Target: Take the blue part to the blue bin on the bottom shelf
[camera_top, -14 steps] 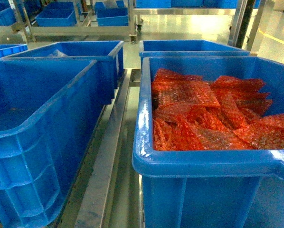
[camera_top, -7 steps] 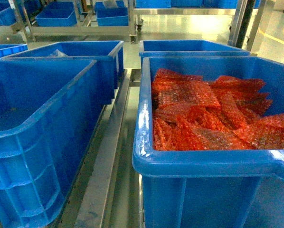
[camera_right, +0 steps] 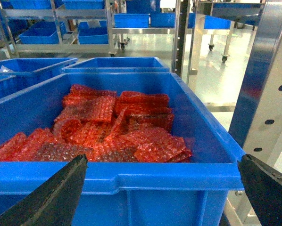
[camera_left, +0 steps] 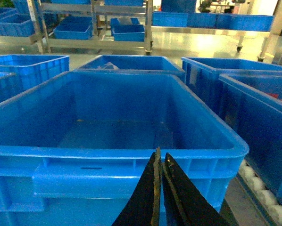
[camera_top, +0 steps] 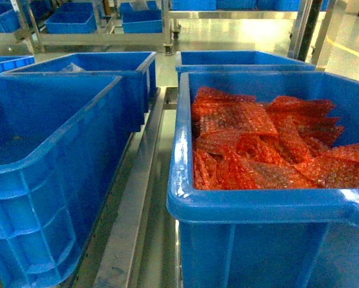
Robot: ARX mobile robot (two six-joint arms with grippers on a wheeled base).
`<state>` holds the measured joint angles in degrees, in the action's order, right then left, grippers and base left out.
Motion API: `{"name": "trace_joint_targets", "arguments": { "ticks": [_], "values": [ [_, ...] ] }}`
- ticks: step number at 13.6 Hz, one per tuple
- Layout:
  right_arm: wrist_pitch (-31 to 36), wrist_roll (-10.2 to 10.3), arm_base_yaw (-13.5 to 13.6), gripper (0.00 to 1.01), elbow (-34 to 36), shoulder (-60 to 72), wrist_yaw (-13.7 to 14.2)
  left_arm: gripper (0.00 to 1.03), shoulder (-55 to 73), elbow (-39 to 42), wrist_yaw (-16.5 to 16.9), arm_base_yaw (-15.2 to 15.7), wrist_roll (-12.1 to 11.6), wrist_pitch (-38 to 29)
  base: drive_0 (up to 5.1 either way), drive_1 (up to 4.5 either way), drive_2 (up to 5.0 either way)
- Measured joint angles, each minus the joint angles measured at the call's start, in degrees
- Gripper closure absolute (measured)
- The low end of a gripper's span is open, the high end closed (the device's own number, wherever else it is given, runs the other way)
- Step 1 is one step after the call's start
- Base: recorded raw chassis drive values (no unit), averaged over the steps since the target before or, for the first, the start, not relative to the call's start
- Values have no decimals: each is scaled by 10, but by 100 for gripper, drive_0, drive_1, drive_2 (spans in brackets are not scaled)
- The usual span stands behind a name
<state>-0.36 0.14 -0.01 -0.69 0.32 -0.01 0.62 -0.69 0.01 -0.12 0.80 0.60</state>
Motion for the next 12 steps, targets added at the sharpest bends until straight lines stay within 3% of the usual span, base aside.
{"name": "trace_joint_targets", "arguments": {
  "ticks": [3, 11, 12],
  "values": [
    [1, 0, 0, 3, 0, 0, 0, 101, 0, 0, 0, 0, 0, -3, 0, 0, 0],
    [1, 0, 0, 3, 0, 0, 0, 4, 0, 0, 0, 0, 0, -3, 0, 0, 0],
    [1, 0, 0, 3, 0, 0, 0, 5, 0, 0, 0, 0, -1, -3, 0, 0, 0]
  ]
}}
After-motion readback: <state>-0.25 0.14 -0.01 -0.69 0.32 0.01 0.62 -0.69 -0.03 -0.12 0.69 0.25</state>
